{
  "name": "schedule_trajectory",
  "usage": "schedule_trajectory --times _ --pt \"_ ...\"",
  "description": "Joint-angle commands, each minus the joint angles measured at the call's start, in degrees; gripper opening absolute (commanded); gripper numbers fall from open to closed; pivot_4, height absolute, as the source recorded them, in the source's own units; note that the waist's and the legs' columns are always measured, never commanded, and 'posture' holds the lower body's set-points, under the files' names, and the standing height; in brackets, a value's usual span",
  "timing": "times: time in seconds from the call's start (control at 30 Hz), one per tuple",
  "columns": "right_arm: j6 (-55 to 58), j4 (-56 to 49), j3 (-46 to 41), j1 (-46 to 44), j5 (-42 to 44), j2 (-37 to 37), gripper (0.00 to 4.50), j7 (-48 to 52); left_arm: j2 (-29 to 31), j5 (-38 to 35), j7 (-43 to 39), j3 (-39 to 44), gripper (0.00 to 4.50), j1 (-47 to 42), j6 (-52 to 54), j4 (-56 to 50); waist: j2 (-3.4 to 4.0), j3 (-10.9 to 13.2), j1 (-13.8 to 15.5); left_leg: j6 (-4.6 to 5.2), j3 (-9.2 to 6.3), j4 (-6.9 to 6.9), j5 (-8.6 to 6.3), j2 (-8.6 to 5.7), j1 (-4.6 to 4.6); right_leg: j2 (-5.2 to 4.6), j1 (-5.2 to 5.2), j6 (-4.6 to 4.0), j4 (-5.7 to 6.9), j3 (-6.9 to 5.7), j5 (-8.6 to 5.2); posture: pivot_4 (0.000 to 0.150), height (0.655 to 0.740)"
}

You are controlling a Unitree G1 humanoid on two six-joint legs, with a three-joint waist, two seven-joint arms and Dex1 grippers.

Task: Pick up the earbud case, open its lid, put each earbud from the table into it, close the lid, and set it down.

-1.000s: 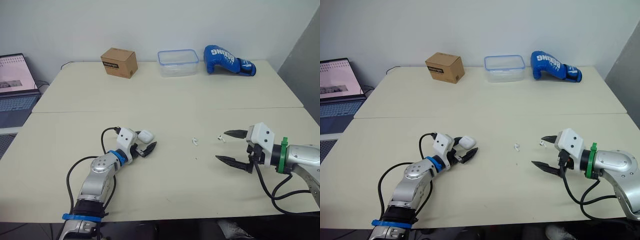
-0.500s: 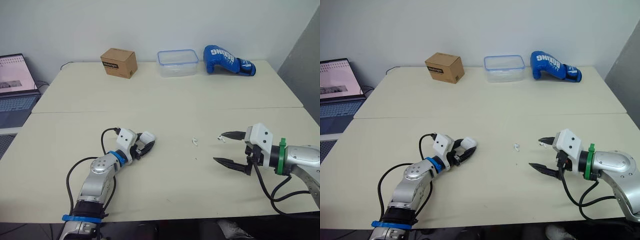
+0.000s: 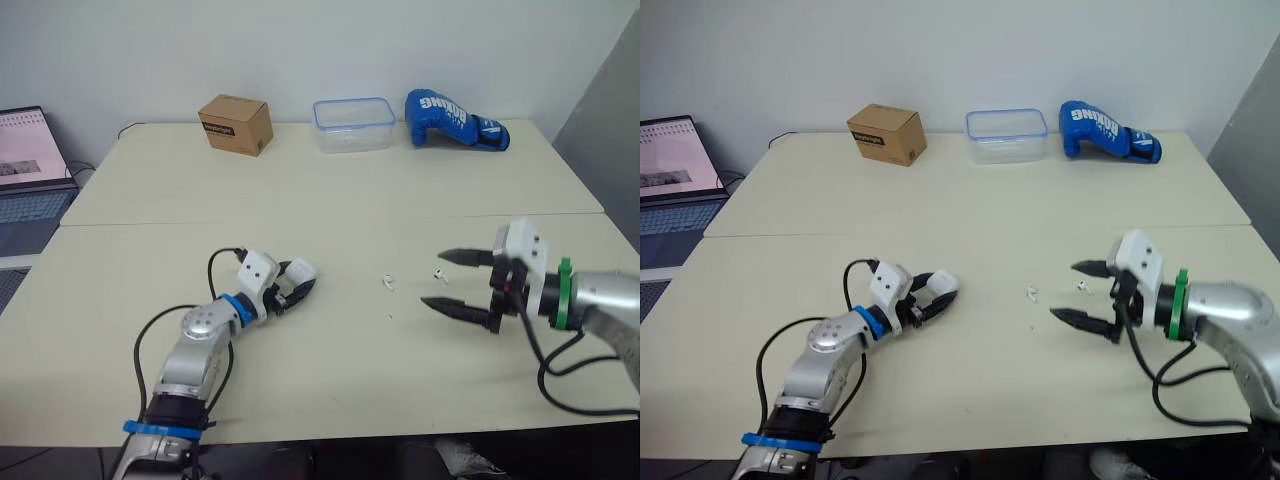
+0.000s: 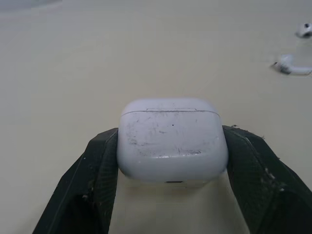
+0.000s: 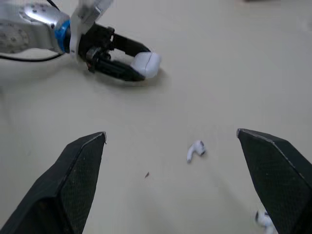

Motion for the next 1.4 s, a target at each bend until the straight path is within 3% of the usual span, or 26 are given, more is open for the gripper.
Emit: schedule_trajectory --times 0.03,0.2,0.47,0.83,1.27,1.4 --pt "9.72 2.67 -0.12 -5.30 7.21 -0.25 4.50 -0.74 3.39 0.30 -5.05 -1.07 2.79 -3.19 -4.53 -5.32 0.01 0.00 -0.07 0.00 0.02 -0.03 0.00 0.00 0.00 -0.01 0.00 0.00 -0.05 0.01 0.00 0.150 0.7307" --pt "25.95 11.00 0.18 -16.43 17.40 6.23 4.50 -5.81 4.95 0.06 -9.42 -3.39 2.79 -8.78 -6.88 -8.34 0.00 0.01 -0.22 0.01 0.06 -0.01 -0.01 -0.05 -0.07 -0.05 -0.05 0.00 -0.08 0.04 0.00 0.150 0.7307" --pt "41.11 21.43 -4.54 -27.19 27.22 16.08 4.50 -15.34 2.47 -0.10 -12.47 -7.10 2.79 -16.15 -9.74 -10.01 0.00 0.00 -0.41 0.00 0.03 0.00 0.00 -0.07 -0.12 -0.04 -0.11 -0.01 -0.06 0.04 0.01 0.150 0.7307" --pt "41.82 28.33 -4.87 -28.74 37.10 19.88 4.50 -29.34 0.24 -0.94 -15.18 -9.29 2.79 -18.29 -10.40 -12.11 0.01 0.00 -1.28 0.01 0.04 0.02 0.00 -0.06 -0.13 -0.03 -0.19 0.00 0.04 0.06 0.01 0.150 0.7307" --pt "41.06 30.54 -4.48 -29.48 44.23 20.00 4.50 -36.29 0.36 -0.58 -15.46 -9.65 2.79 -17.96 -10.89 -11.98 0.02 0.00 -1.65 0.01 0.04 0.01 0.00 -0.06 -0.13 -0.03 -0.20 0.00 0.04 0.07 0.01 0.150 0.7307" --pt "40.24 30.24 -3.81 -29.08 46.09 20.06 3.38 -37.84 0.36 -0.52 -15.36 -9.58 2.79 -17.99 -10.89 -11.94 0.02 0.00 -1.65 0.01 0.04 0.01 0.00 -0.06 -0.13 -0.03 -0.20 0.00 0.04 0.07 0.01 0.150 0.7307"
